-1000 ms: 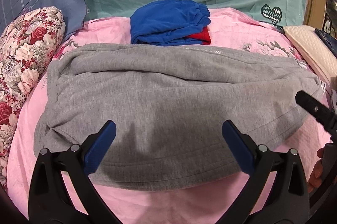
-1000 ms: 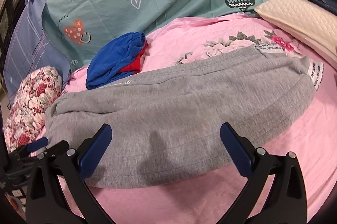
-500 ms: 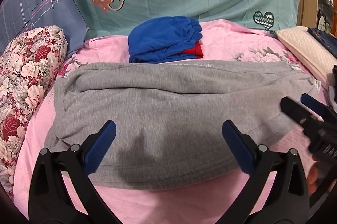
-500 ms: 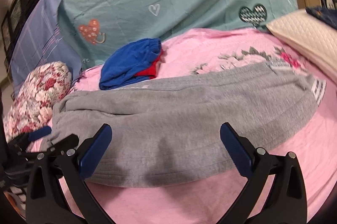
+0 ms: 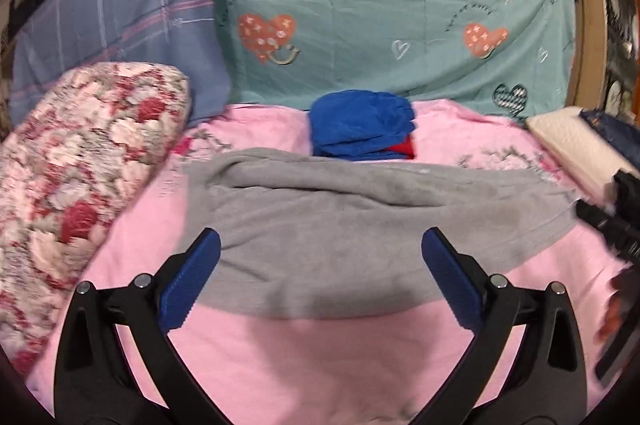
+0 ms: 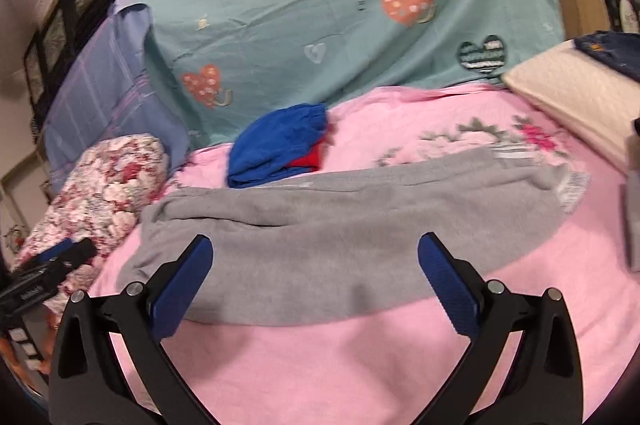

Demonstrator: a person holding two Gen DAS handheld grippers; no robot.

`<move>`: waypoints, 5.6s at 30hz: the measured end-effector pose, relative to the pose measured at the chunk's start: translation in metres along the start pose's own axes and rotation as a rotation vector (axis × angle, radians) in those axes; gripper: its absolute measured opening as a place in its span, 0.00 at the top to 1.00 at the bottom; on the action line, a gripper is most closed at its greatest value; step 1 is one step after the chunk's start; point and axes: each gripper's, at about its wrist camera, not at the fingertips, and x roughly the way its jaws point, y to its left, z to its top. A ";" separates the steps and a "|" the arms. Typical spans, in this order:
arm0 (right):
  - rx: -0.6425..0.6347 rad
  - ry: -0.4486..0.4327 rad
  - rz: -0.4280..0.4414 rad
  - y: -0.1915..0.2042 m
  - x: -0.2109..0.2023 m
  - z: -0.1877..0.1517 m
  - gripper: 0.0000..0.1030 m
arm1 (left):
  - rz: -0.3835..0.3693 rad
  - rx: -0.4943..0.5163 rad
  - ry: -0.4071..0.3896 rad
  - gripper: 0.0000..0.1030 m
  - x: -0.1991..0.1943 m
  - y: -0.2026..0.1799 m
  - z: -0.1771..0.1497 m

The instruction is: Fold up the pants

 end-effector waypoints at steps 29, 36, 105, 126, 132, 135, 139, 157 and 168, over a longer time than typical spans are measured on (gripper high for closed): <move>0.624 0.272 0.012 -0.217 0.088 0.002 0.32 | -0.110 -0.386 0.404 0.02 0.066 0.115 -0.060; 0.674 0.247 0.094 -0.232 0.078 -0.012 0.87 | -0.138 -0.463 0.451 0.02 0.084 0.124 -0.075; 0.571 0.300 -0.043 -0.259 0.169 0.061 0.52 | 0.093 -0.199 0.400 0.31 0.084 0.185 0.000; 0.331 0.246 -0.407 -0.228 0.135 0.150 0.56 | 0.019 -0.275 0.446 0.25 0.205 0.208 0.044; 0.070 0.345 -0.006 -0.114 0.175 0.135 0.56 | -0.102 -0.389 0.423 0.25 0.218 0.220 0.030; -0.162 0.408 0.185 -0.009 0.202 0.125 0.54 | -0.162 -0.415 0.406 0.33 0.223 0.218 0.026; -0.391 0.498 0.367 0.116 0.239 0.093 0.54 | -0.204 -0.438 0.404 0.54 0.229 0.217 0.022; -0.739 0.635 0.454 0.276 0.299 0.048 0.93 | -0.342 -0.419 0.336 0.68 0.223 0.222 0.026; -0.926 0.341 0.073 0.305 0.366 0.057 0.47 | -0.134 -0.382 0.391 0.65 0.259 0.213 0.054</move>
